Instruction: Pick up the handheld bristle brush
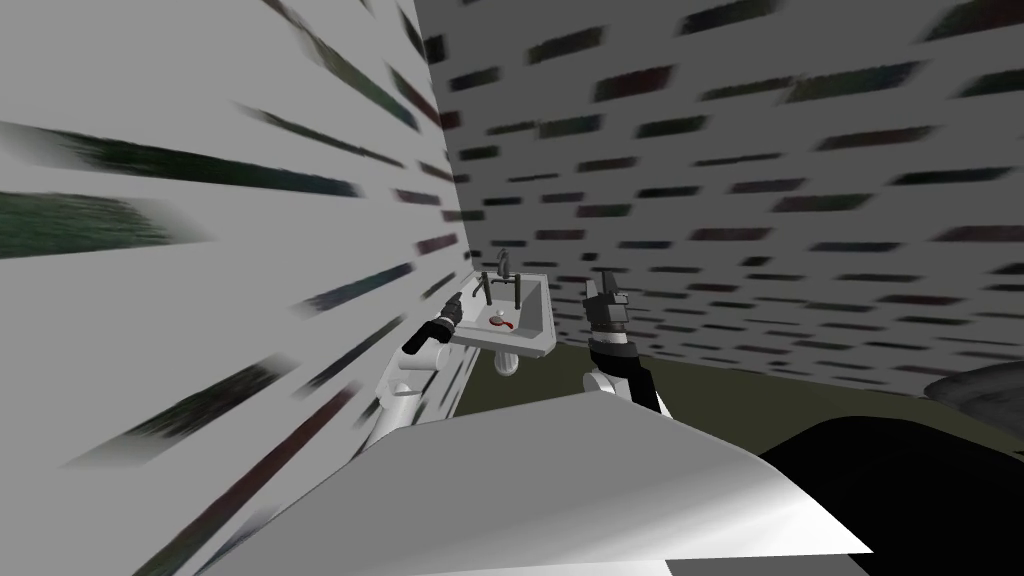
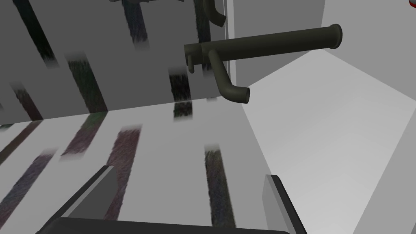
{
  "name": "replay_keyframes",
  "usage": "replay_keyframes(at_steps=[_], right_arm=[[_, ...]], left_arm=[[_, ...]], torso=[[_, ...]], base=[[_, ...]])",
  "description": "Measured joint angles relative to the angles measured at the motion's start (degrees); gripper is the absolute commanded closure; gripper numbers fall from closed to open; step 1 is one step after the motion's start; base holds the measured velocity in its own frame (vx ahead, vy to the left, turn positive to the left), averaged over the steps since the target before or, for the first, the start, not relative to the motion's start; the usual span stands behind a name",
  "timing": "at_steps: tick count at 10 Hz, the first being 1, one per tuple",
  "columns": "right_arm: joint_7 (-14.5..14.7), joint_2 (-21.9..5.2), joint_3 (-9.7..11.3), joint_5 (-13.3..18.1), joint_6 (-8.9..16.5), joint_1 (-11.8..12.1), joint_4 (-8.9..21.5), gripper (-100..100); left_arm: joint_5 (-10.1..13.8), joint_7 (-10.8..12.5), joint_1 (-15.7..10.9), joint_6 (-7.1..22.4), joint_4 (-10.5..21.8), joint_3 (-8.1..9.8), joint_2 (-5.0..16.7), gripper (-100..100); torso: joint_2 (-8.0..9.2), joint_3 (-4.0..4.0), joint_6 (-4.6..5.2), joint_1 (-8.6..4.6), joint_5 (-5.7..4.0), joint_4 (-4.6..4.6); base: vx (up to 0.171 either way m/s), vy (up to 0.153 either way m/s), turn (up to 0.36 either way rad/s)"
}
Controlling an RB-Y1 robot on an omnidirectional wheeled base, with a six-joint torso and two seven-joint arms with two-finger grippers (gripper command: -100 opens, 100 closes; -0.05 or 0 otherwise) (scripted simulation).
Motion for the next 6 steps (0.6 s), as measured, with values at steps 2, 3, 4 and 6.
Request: replay_keyframes(at_steps=[2, 3, 4, 6], right_arm=[[0.0, 0.0, 0.0, 0.0, 0.0, 0.0, 0.0, 0], [0.0, 0.0, 0.0, 0.0, 0.0, 0.0, 0.0, 0], [0.0, 0.0, 0.0, 0.0, 0.0, 0.0, 0.0, 0], [0.0, 0.0, 0.0, 0.0, 0.0, 0.0, 0.0, 0]], left_arm=[[-0.24, 0.42, -1.78, 3.53, 1.32, 0.12, 0.02, -100], [-0.11, 0.5, -2.13, 4.82, 1.62, 0.2, 0.19, -100], [-0.14, 0.73, -2.95, 6.44, 2.24, 0.26, 0.28, -100], [-0.23, 1.15, -4.92, 9.76, 4.09, 0.41, 0.31, -100]], torso=[[-0.04, -0.02, 0.0, -0.02, 0.0, -0.01], [-0.01, 0.0, 0.0, -0.01, 0.0, 0.0], [-0.03, -0.01, 0.01, -0.02, 0.0, 0.0], [-0.1, -0.05, 0.02, -0.05, -0.01, -0.02]], base=[[0.018, -0.002, -0.007], [0.022, -0.004, -0.026], [0.026, -0.007, -0.022], [0.037, -0.014, -0.027]])
